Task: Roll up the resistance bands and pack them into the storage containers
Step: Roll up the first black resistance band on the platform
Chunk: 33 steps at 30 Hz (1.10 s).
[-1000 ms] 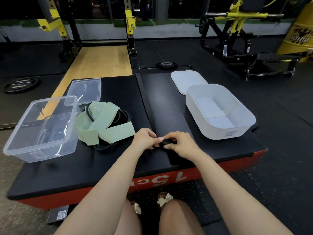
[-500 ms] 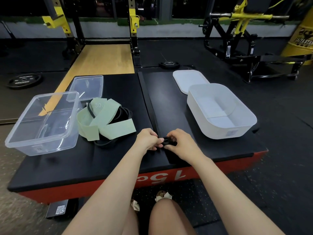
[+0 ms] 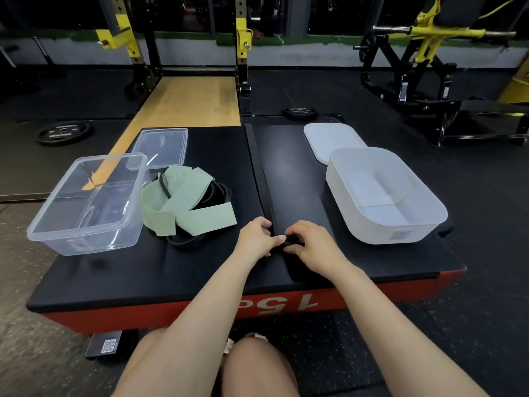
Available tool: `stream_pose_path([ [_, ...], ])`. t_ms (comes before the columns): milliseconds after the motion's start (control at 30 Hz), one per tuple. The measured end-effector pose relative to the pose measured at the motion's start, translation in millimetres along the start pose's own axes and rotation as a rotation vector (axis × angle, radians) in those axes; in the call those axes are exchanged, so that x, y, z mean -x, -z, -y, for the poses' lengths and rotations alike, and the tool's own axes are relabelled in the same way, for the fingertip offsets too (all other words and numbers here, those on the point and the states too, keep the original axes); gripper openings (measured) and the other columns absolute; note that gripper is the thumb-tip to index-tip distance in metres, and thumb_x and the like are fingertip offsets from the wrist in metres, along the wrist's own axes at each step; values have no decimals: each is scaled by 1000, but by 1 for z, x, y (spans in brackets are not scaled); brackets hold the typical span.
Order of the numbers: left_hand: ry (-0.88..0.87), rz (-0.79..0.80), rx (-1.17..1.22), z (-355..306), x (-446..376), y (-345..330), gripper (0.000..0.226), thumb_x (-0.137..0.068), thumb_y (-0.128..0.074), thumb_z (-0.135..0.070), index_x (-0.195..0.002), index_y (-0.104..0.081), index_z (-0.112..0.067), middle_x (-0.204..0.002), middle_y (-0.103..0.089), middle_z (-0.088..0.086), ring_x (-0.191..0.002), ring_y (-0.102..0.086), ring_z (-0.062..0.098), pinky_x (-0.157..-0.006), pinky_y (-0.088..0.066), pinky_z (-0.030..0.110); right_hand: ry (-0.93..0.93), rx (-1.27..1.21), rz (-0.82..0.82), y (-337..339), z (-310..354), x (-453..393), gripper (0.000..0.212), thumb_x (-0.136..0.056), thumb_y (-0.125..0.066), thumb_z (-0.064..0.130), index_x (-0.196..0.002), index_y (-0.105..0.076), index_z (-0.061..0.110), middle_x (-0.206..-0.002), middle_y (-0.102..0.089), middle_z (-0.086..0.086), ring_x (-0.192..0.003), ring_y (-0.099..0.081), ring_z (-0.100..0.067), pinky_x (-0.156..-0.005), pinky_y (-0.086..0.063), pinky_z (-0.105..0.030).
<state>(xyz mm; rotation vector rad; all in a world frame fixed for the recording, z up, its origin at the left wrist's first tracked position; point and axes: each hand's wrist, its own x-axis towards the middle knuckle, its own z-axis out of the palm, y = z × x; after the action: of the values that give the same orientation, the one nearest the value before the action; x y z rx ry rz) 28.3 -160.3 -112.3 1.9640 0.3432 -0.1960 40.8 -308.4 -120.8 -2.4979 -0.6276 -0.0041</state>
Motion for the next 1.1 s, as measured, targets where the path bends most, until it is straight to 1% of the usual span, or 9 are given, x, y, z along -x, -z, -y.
stream_pose_path([
  [167,0,-5,-43,-4,-4,6,43,-80,-74,-20,-116,-57,-4,-95,-62,7,-81,-63,17,-64,-54,23,2,-104,107,12,-5,-6,26,-78,-75,10,-104,-68,11,-87,-54,11,-80,-50,-11,-76,-40,-17],
  [300,-3,-4,-190,-10,-7,10,43,-72,-81,-29,-107,-63,-10,-104,-66,7,-86,-64,20,-80,-54,29,-20,-168,184,19,-10,-11,26,-75,-78,10,-99,-70,14,-90,-60,6,-85,-54,-14,-80,-44,-20],
  [400,18,-6,-199,-11,-7,6,43,-73,-80,-24,-108,-62,-9,-107,-66,9,-91,-65,22,-86,-53,32,-31,-159,225,22,-8,-13,30,-73,-80,13,-101,-70,15,-93,-63,2,-89,-56,-16,-85,-47,-26],
  [533,27,-47,-184,-7,-5,0,41,-76,-78,-21,-112,-60,-9,-111,-64,9,-101,-62,22,-90,-49,30,-129,-135,121,16,-3,-4,36,-71,-81,20,-105,-69,17,-91,-61,1,-86,-56,-17,-79,-46,-25],
  [667,13,-70,-186,-6,-3,-3,40,-80,-74,-18,-115,-58,-7,-110,-65,9,-99,-61,20,-86,-46,25,-237,-50,-58,1,4,11,30,-74,-78,29,-94,-61,15,-83,-57,4,-82,-55,-17,-76,-47,-30],
  [800,16,-82,-178,-7,-2,-4,41,-81,-73,-18,-118,-57,-7,-113,-63,8,-100,-60,18,-86,-44,23,-227,38,-139,-13,13,21,34,-81,-71,37,-101,-56,13,-98,-57,2,-93,-53,-18,-74,-40,-27],
  [933,3,-98,-176,-5,0,-5,42,-81,-72,-18,-119,-56,-8,-117,-61,7,-108,-58,19,-87,-43,23,-257,85,-176,-23,20,20,43,-81,-68,47,-100,-50,13,-100,-52,2,-97,-46,-17,-77,-39,-27],
  [1033,25,-99,-110,-3,2,-5,46,-80,-73,-18,-121,-55,-9,-119,-61,7,-109,-57,19,-88,-42,23,-257,82,-204,-24,20,17,38,-85,-66,42,-103,-53,12,-104,-55,0,-101,-47,-19,-78,-38,-27],
  [1100,32,-99,-80,-3,5,-5,52,-81,-72,-17,-128,-51,-11,-120,-61,7,-112,-56,20,-91,-42,24,-237,62,-194,-24,18,14,38,-87,-65,37,-112,-55,10,-111,-56,-1,-105,-46,-19,-81,-37,-25],
])
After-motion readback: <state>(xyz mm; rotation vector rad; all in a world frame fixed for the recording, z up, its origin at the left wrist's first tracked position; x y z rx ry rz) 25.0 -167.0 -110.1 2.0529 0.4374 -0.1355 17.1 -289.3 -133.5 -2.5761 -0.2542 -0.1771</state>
